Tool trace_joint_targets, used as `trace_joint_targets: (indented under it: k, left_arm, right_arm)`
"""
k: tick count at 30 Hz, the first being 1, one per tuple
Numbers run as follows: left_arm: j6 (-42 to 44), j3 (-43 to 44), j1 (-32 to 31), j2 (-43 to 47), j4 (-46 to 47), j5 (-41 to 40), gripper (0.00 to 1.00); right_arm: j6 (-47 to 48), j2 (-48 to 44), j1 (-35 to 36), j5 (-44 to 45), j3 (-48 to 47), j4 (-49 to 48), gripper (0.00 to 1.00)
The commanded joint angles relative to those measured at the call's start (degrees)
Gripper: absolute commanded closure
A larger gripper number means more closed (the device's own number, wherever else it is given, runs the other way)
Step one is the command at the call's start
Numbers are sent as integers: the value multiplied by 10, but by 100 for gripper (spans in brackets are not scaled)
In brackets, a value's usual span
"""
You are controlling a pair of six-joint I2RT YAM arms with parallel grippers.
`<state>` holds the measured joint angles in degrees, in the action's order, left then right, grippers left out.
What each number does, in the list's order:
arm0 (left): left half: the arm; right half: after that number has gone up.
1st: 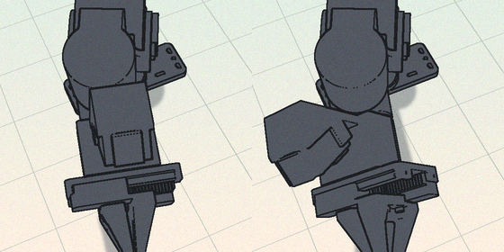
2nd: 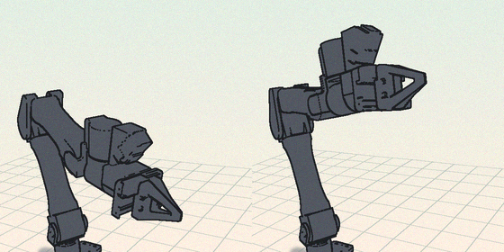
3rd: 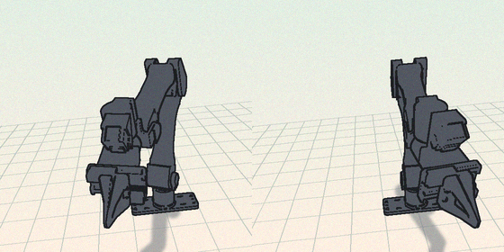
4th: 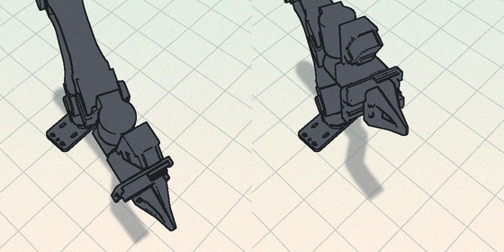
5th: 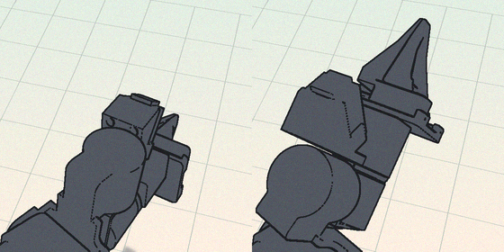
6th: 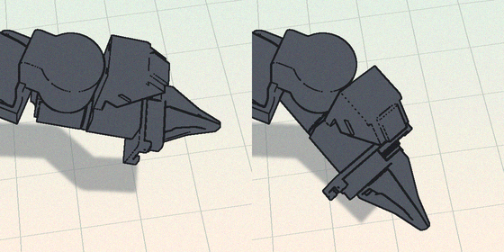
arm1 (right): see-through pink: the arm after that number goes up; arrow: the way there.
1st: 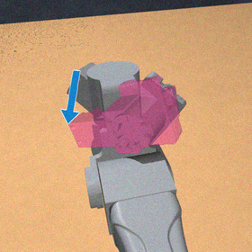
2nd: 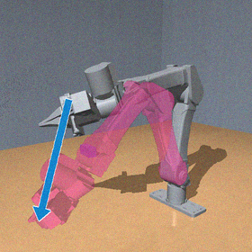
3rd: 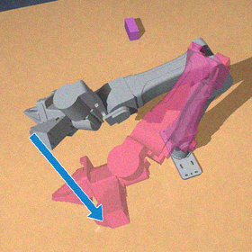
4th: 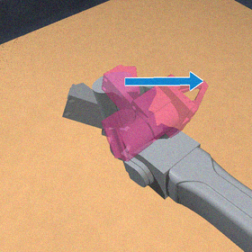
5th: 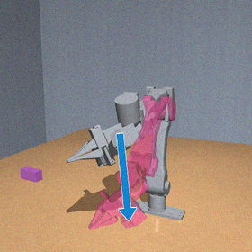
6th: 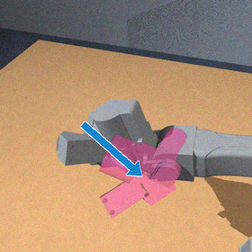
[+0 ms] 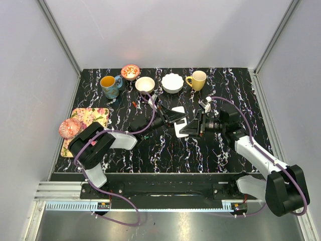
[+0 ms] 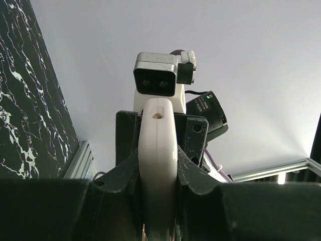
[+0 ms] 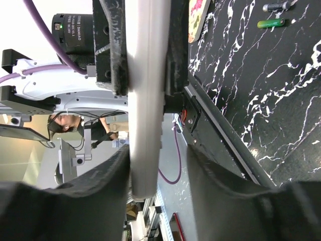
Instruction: Load the batteries into the remote control
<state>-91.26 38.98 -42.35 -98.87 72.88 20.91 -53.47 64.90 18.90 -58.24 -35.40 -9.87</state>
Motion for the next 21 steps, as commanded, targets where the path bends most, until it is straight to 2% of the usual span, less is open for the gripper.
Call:
trace_joint_targets:
  k: [1,6,13,14,16,21]
  left_arm:
    - [-1,25,-7,0,177,-1,100]
    - [-2,24,-8,1,180,-2,100]
    - [-3,26,-9,2,181,-2,100]
    - [-3,25,-9,2,181,-2,100]
    - [-4,26,-11,1,181,-2,100]
    - [0,27,-20,-1,169,4,100]
  right_arm:
    - [1,6,7,-7,-13,-28,51]
    - [1,7,8,-7,-12,-28,61]
    - [0,8,9,-2,-13,-23,79]
    - [0,8,9,1,-12,-22,89]
    - [2,10,11,4,-14,-15,99]
    - [24,5,14,44,-25,34,100]
